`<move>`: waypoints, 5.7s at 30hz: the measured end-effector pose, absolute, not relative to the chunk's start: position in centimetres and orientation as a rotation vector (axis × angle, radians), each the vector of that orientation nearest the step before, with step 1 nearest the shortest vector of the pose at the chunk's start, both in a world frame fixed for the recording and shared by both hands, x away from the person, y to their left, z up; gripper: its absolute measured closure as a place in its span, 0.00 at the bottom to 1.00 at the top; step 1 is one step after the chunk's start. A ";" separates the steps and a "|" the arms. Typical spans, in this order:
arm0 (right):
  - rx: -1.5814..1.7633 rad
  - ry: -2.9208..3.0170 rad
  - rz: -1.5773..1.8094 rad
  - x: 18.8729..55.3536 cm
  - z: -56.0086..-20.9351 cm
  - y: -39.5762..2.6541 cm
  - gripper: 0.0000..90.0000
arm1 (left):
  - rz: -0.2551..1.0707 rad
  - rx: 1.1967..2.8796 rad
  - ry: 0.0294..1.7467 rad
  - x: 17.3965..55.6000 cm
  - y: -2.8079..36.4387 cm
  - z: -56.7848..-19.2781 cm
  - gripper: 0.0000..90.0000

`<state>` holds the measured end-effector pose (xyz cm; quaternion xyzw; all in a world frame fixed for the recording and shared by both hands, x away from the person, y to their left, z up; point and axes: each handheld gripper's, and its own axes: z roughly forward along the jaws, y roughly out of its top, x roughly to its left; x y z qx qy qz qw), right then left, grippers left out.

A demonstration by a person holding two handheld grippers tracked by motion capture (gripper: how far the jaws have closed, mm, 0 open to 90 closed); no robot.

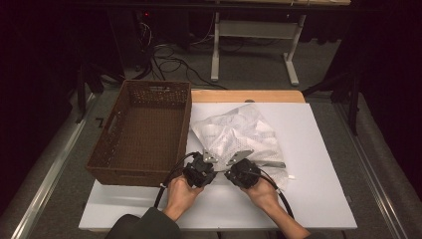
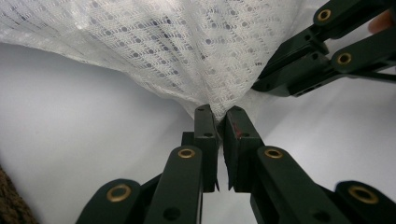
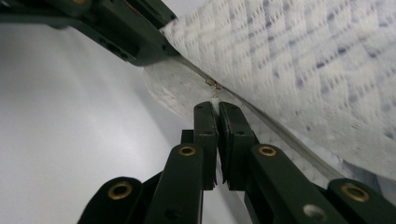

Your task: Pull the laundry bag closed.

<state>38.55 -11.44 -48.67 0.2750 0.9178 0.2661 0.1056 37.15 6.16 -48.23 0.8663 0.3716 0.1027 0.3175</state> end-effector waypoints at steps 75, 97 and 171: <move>1.094 2.596 0.771 38.6 -47.7 -21.4 0.97 | 0.247 2.296 1.037 38.1 5.9 -50.4 0.95; 1.139 2.575 0.749 38.5 -47.5 -23.0 0.97 | 0.260 2.302 1.032 38.0 5.9 -50.4 0.95; 1.404 2.310 0.703 40.3 -48.6 -29.4 0.97 | 0.435 2.351 1.033 37.7 5.5 -50.4 0.96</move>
